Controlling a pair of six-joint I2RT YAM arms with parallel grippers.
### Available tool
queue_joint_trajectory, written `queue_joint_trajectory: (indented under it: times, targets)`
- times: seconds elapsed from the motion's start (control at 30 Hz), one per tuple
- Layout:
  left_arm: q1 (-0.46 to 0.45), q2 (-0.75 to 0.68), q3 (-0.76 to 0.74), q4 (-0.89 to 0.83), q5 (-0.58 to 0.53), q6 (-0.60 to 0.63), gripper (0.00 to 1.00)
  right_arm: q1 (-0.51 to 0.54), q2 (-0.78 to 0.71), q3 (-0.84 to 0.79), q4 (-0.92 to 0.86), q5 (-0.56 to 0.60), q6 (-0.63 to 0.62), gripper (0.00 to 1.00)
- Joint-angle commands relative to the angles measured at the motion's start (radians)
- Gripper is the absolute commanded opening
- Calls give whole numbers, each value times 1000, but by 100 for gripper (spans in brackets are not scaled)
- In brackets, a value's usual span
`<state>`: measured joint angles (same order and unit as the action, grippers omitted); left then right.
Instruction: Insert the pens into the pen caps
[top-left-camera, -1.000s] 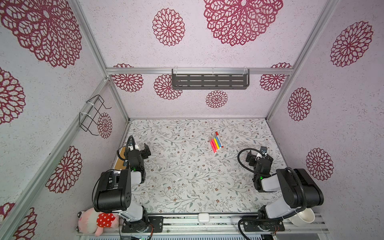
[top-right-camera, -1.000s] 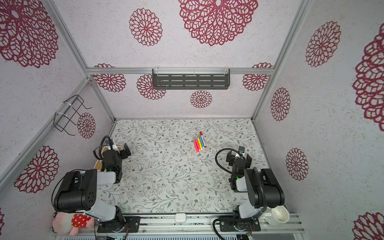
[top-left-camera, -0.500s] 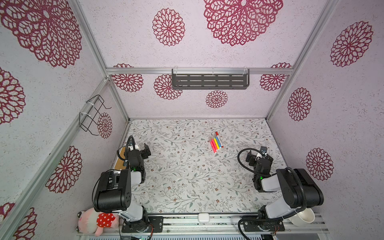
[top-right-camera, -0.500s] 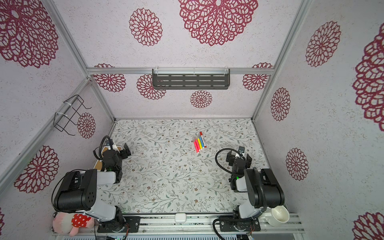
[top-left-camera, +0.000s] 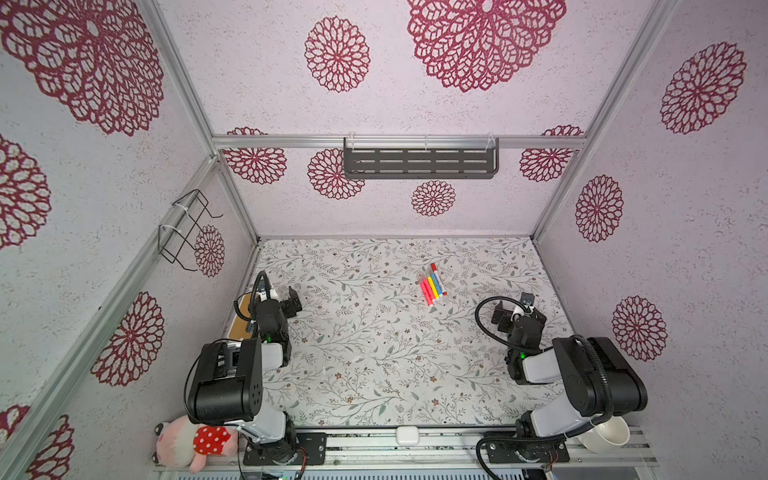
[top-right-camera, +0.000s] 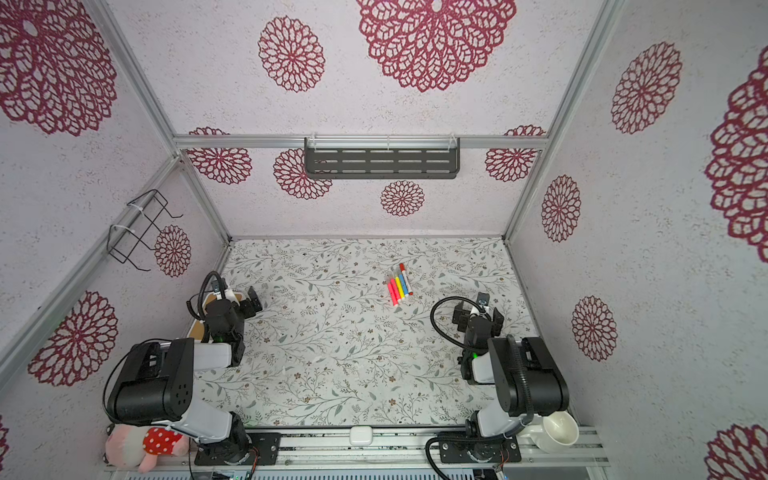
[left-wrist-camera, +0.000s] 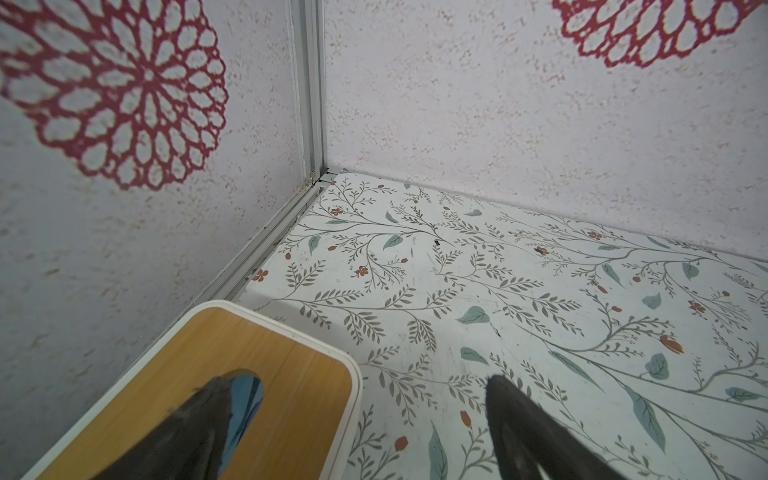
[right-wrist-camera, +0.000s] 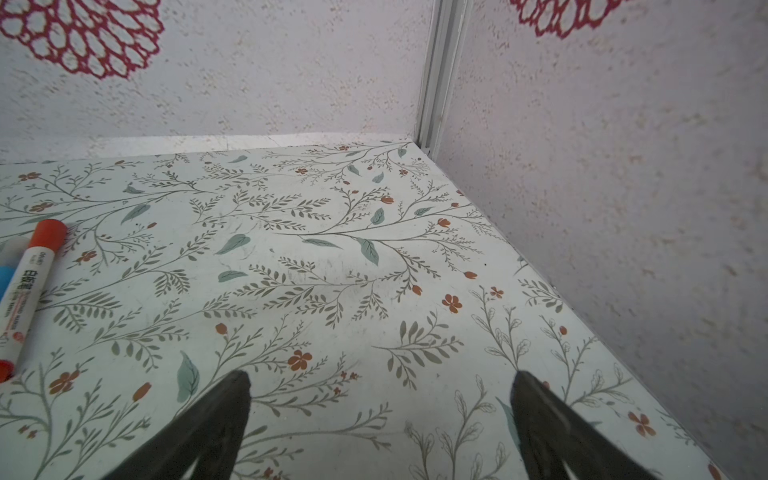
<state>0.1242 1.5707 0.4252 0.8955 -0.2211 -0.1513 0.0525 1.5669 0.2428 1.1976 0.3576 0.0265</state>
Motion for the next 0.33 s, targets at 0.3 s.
queue_joint_trajectory:
  times: [0.3]
  targets:
    - [-1, -12, -5, -9, 22, 6, 97, 1, -28, 6, 22, -14, 12, 99]
